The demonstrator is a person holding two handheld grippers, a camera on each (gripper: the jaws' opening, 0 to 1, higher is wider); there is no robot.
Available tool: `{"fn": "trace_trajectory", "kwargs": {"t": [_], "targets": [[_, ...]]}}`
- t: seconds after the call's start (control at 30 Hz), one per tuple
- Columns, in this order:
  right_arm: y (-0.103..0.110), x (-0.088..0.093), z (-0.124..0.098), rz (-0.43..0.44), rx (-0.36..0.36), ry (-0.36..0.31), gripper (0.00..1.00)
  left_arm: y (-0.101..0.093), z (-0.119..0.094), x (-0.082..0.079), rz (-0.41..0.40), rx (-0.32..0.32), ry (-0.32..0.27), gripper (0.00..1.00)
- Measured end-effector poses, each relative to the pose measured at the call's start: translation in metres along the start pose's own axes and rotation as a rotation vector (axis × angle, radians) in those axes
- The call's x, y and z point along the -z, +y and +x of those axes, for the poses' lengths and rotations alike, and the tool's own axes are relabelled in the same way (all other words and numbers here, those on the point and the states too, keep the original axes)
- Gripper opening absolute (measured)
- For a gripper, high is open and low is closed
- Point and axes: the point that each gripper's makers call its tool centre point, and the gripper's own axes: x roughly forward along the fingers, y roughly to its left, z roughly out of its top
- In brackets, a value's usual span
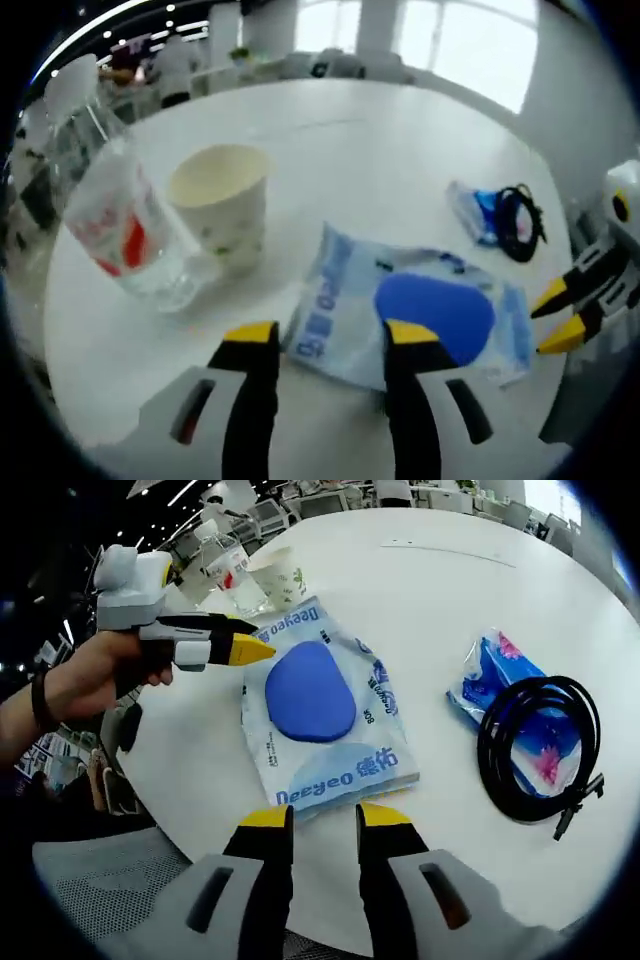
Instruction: Arrange the tabletop items into an orderly group along one side of the table until the central work area is clear of visible clutter.
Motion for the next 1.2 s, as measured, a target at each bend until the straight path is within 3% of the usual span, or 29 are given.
{"fn": "trace_trajectory", "kwargs": {"t": [0.13, 0.17, 0.4, 0.67, 1.03, 1.2], "targets": [[0.003, -0.001, 0.005, 0.007, -0.017, 0.022, 0.19, 0.003, -0.003, 0.004, -0.041, -0.019, 0.012, 0.30], [0.003, 0.004, 0.007, -0.004, -0.022, 0.059, 0.19, 0.004, -0.003, 0.004, -0.047, -0.022, 0.010, 0.28], [-0.006, -0.002, 0.010, 0.020, -0.005, 0.054, 0.15, 0.012, -0.008, 0.011, -0.092, -0.056, 0.027, 0.17], [-0.018, -0.019, 0.003, 0.000, 0.029, 0.013, 0.04, 0.013, -0.020, 0.022, -0.165, -0.072, 0.041, 0.03], [-0.034, -0.050, -0.025, -0.088, 0.074, -0.083, 0.01, -0.009, -0.043, 0.014, -0.202, -0.074, -0.039, 0.00], [-0.044, -0.066, -0.040, -0.116, 0.088, -0.120, 0.00, -0.017, -0.050, 0.005, -0.274, -0.067, -0.090, 0.00]]}}
